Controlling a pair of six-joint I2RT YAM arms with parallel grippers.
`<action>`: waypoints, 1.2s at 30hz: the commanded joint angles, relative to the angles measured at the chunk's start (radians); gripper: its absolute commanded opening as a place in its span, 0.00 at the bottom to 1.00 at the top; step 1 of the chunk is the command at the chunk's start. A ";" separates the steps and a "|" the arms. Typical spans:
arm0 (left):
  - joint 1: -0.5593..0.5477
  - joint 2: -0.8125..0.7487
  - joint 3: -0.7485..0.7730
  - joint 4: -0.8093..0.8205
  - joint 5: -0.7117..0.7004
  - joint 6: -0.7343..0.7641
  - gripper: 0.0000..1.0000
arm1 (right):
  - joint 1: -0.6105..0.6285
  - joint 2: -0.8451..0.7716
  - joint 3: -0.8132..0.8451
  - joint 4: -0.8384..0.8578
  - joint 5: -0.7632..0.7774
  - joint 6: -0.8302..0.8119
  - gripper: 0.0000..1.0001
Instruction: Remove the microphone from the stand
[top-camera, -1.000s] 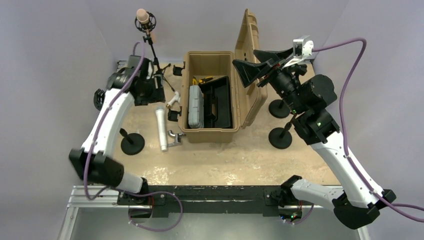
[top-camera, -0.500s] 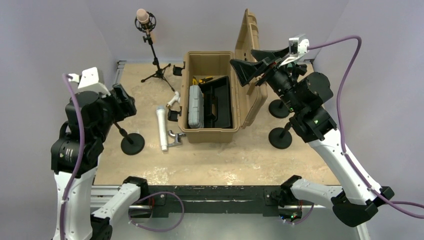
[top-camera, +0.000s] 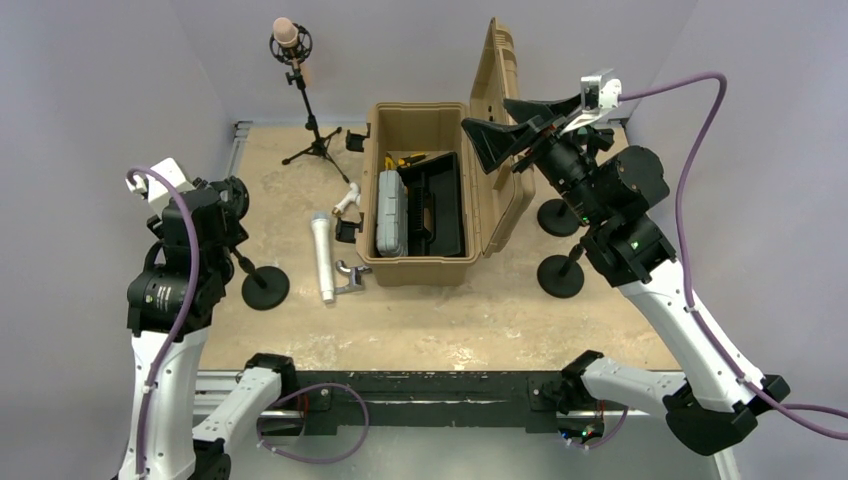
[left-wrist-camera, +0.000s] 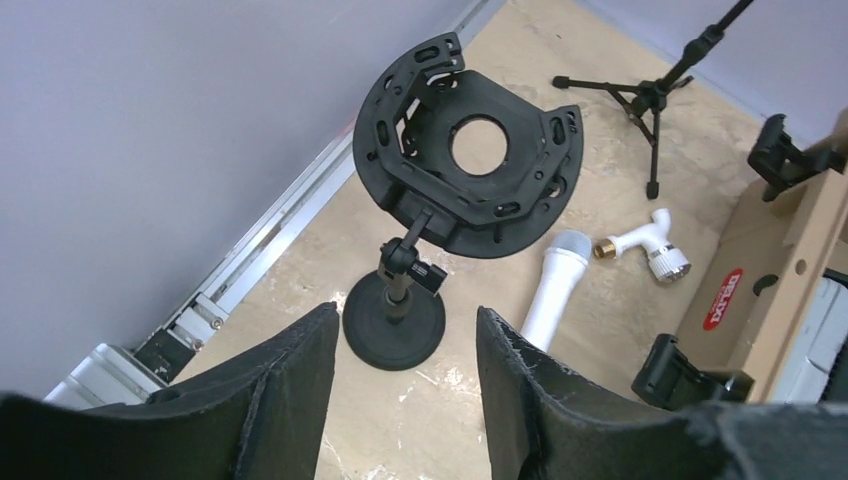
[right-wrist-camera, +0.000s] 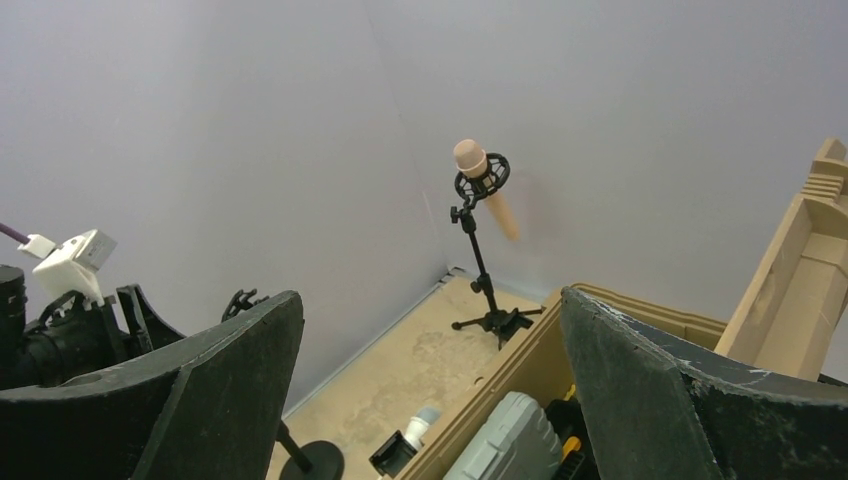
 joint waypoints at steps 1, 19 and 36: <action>0.061 0.008 0.001 -0.012 0.012 -0.081 0.50 | 0.004 -0.014 0.012 0.025 -0.018 -0.015 0.99; 0.655 -0.018 -0.191 0.080 0.694 -0.356 0.61 | 0.003 0.023 0.028 0.000 -0.087 -0.064 0.99; 0.702 -0.150 -0.269 0.183 0.633 -0.511 0.88 | 0.003 0.021 0.024 -0.001 -0.119 -0.083 0.99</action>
